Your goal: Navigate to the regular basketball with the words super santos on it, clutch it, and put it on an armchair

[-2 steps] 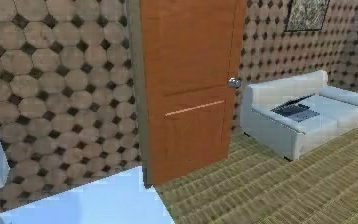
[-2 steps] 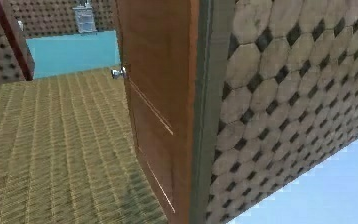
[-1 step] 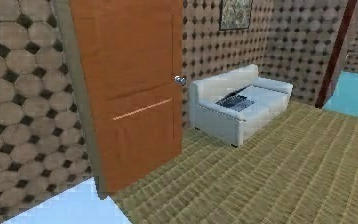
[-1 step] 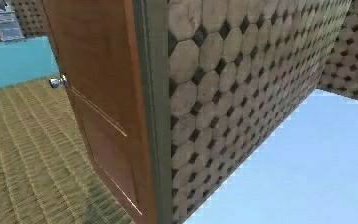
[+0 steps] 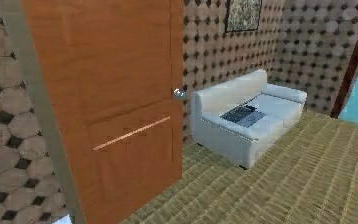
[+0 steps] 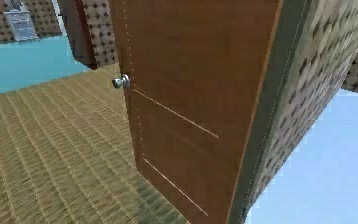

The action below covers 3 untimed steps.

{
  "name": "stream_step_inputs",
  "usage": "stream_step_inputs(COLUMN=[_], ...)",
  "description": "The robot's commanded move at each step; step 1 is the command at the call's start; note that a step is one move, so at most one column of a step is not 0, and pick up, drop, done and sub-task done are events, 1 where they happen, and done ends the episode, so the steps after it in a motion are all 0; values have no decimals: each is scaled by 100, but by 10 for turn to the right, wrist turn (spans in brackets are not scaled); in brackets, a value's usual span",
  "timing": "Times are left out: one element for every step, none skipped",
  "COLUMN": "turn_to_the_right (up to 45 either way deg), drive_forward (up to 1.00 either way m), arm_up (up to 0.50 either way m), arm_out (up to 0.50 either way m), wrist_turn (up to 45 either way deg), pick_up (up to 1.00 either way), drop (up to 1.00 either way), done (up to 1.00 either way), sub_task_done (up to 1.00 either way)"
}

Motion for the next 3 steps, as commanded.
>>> stream_step_inputs(turn_to_the_right=[420,0,60], drive_forward=[0,100,0], arm_up=[0,0,0], arm_out=[0,0,0], wrist_turn=[0,0,0], pick_up=[0,0,0], drop=[0,0,0], done=[0,0,0], sub_task_done=[0,0,0])
